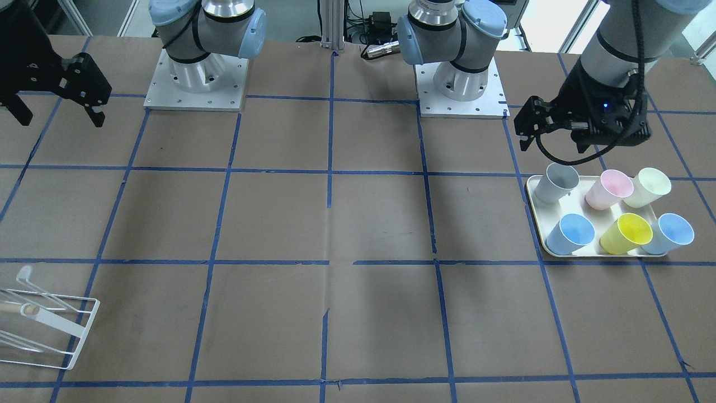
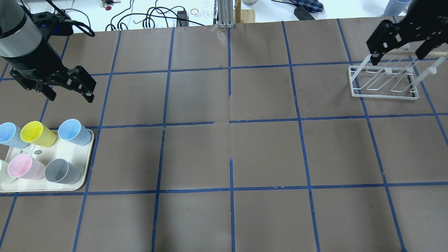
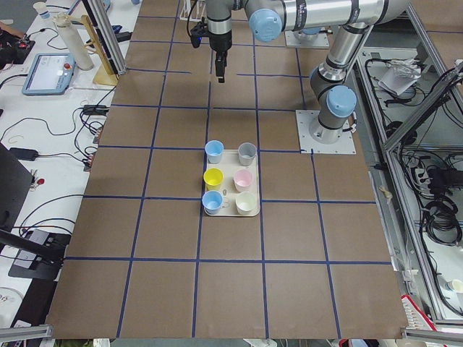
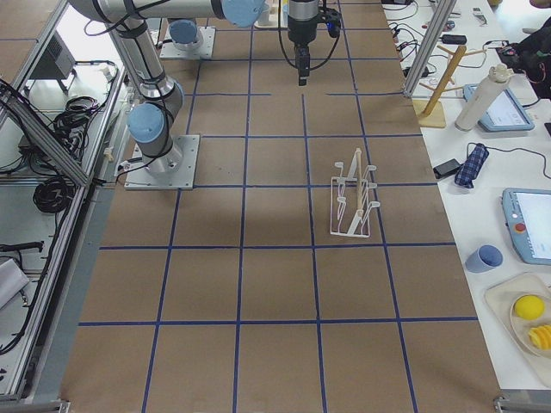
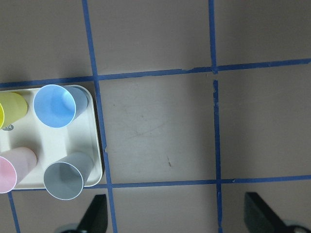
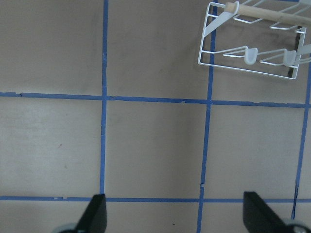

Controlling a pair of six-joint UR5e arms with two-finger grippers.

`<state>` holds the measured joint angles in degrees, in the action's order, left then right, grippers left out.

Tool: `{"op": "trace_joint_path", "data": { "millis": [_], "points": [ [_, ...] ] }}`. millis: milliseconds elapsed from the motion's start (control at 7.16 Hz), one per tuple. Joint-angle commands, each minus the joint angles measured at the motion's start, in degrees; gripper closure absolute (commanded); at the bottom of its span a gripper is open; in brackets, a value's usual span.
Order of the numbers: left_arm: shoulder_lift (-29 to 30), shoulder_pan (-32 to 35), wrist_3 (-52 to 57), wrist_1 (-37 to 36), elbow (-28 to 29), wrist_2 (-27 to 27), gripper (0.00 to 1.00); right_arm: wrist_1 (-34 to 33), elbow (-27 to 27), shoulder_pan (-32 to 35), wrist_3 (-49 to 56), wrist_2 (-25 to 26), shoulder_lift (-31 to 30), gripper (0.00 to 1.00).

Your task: Transfer IKEA cup to right arm and place on rack

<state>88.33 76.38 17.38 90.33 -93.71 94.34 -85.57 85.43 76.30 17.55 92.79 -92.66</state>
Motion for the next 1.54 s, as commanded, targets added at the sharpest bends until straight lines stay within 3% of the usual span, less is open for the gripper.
{"op": "trace_joint_path", "data": {
  "millis": [0,419,699,1118,1397],
  "points": [
    [1.14,-2.56,2.31,-0.94,-0.16,-0.13,0.0,1.46,0.0,-5.7,7.99,0.19,-0.41,0.0],
    [1.32,-2.91,5.27,-1.12,-0.25,-0.04,0.0,5.67,0.7,-20.34,22.03,-5.58,-0.15,0.0],
    [2.54,-7.01,11.07,-1.29,-0.25,-0.39,0.0,8.2,4.03,-29.34,25.94,-12.33,-0.24,0.0],
    [7.54,-15.54,31.57,-12.41,-2.86,-0.3,0.0,19.52,4.13,-29.72,28.06,-22.18,0.38,0.0],
    [11.49,-19.07,42.15,-24.16,-6.82,-0.22,0.0,26.3,4.92,-29.72,28.85,-29.56,0.9,0.0]
  ]
}}
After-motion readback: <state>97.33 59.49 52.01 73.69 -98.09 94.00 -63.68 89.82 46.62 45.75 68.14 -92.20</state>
